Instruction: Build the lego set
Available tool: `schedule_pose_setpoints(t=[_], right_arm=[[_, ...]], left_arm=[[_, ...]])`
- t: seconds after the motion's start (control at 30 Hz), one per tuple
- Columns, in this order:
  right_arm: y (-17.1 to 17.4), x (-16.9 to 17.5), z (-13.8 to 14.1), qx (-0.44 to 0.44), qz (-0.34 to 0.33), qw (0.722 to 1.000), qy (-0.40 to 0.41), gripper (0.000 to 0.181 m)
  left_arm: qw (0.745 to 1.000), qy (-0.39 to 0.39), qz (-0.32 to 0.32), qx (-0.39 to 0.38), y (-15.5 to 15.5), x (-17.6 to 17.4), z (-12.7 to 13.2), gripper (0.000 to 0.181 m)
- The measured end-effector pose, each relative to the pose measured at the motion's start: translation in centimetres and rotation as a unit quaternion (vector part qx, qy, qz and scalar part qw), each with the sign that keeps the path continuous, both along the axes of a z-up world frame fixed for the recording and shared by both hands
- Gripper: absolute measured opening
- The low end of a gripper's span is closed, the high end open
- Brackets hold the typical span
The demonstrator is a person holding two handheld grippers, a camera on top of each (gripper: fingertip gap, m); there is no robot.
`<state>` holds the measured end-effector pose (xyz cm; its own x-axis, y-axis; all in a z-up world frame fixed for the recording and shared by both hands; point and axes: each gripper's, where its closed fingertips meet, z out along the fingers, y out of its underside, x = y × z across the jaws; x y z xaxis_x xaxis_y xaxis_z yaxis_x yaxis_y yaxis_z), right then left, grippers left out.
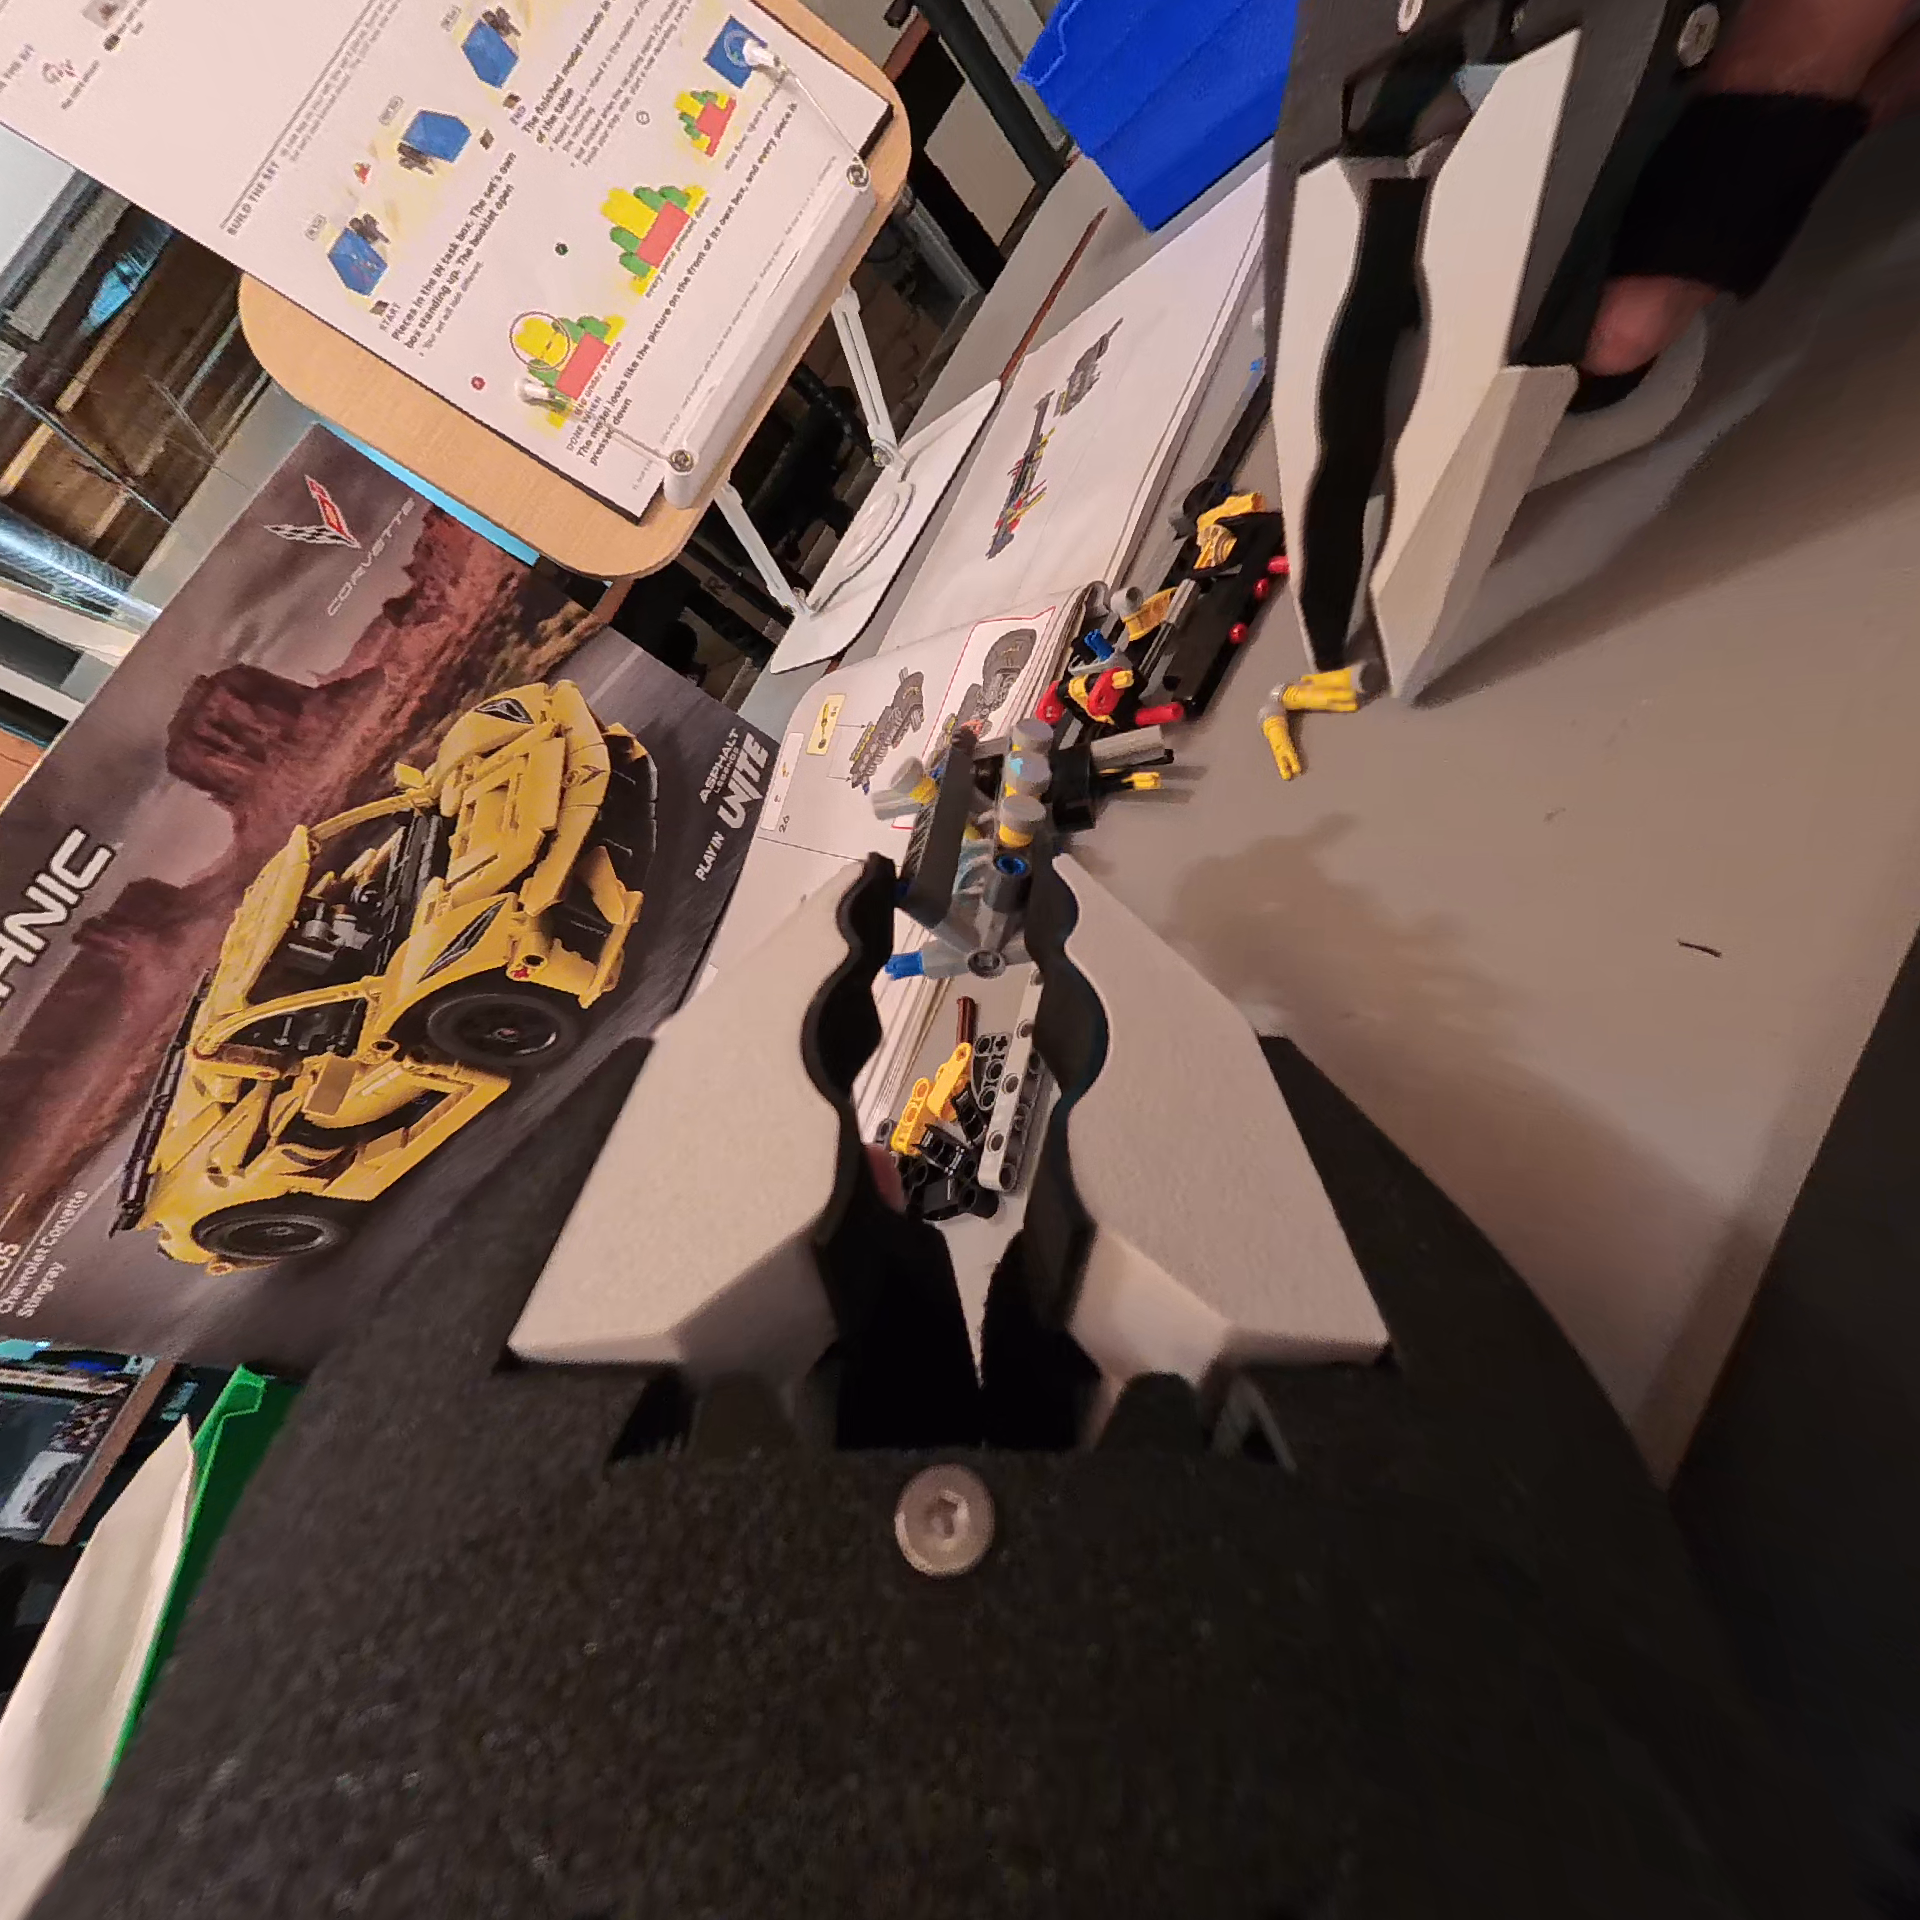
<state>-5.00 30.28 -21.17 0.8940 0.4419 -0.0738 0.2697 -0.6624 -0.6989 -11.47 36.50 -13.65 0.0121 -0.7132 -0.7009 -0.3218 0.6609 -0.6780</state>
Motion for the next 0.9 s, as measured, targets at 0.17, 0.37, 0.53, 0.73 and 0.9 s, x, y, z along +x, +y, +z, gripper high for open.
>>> schedule_pose_setpoints(t=[0.17, 0.37, 0.53, 0.73, 0.9], right_arm=[[0.7, -0.4, 0.0, 0.011, 0.002, 1.000, 0.005, 0.025], [1.3, -1.0, -0.1, 0.020, 0.022, 0.999, -0.013, 0.015], [0.7, -1.3, -0.1, 0.023, 0.042, 0.999, -0.017, 0.007], [-0.2, -0.9, 0.3, 0.030, 0.025, 0.999, -0.011, 0.018], [0.1, -1.5, 0.0, 0.042, 0.034, 0.998, -0.029, 0.019]], left_arm=[[1.000, 0.002, -0.004, 0.000, 0.0, 0.1, -0.1, 0.024], [1.000, 0.002, -0.005, 0.002, 0.0, 0.1, -0.2, 0.024], [1.000, 0.003, -0.006, 0.006, 0.0, 0.1, -0.3, 0.024], [1.000, 0.004, -0.012, 0.012, -0.3, 0.1, -0.3, 0.023], [1.000, 0.007, -0.018, 0.019, -0.6, 0.1, -0.5, 0.023]])
